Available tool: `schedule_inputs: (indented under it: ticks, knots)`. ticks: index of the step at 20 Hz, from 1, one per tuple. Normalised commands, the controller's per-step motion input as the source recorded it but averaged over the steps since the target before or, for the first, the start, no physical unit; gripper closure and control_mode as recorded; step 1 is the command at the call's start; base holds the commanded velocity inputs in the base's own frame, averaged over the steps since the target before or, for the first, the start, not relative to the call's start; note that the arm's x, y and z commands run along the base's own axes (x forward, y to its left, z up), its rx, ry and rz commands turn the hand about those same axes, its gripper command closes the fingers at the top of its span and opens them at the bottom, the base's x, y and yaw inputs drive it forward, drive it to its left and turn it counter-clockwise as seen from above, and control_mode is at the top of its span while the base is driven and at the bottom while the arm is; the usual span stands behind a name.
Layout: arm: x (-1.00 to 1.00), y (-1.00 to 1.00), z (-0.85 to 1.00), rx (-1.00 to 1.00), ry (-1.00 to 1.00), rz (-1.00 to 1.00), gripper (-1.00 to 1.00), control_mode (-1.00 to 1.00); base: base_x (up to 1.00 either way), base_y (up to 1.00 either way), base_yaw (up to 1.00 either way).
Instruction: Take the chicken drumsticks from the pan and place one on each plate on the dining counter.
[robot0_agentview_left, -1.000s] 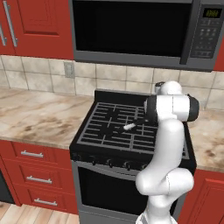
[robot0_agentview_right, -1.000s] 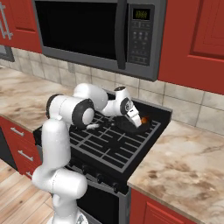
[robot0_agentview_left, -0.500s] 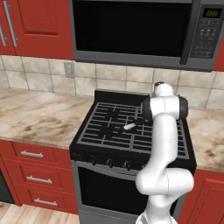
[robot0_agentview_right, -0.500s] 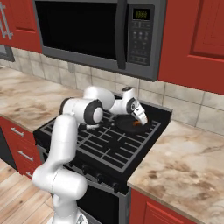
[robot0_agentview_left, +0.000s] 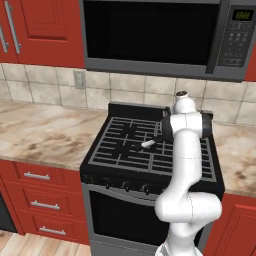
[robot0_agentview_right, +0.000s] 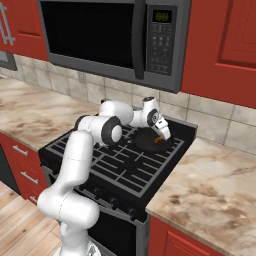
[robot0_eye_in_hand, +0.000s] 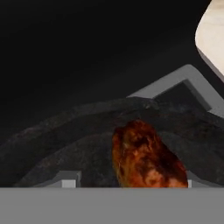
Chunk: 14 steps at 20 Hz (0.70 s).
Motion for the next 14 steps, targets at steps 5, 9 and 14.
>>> schedule_inputs:
  ticks: [5, 9, 14]
  knots:
    - [-0.83, -0.13, -0.98, 0.0, -0.18, -0.1, 1.0, -1.0, 0.0, 0.0, 0.0]
    - [-0.97, -0.1, -0.92, 0.0, -0.43, -0.08, 1.0, -1.0, 0.0, 0.0, 0.0]
    - [-0.64, 0.0, -0.29, 0.0, -0.27, -0.01, 1.0, -1.0, 0.0, 0.0, 0.0]
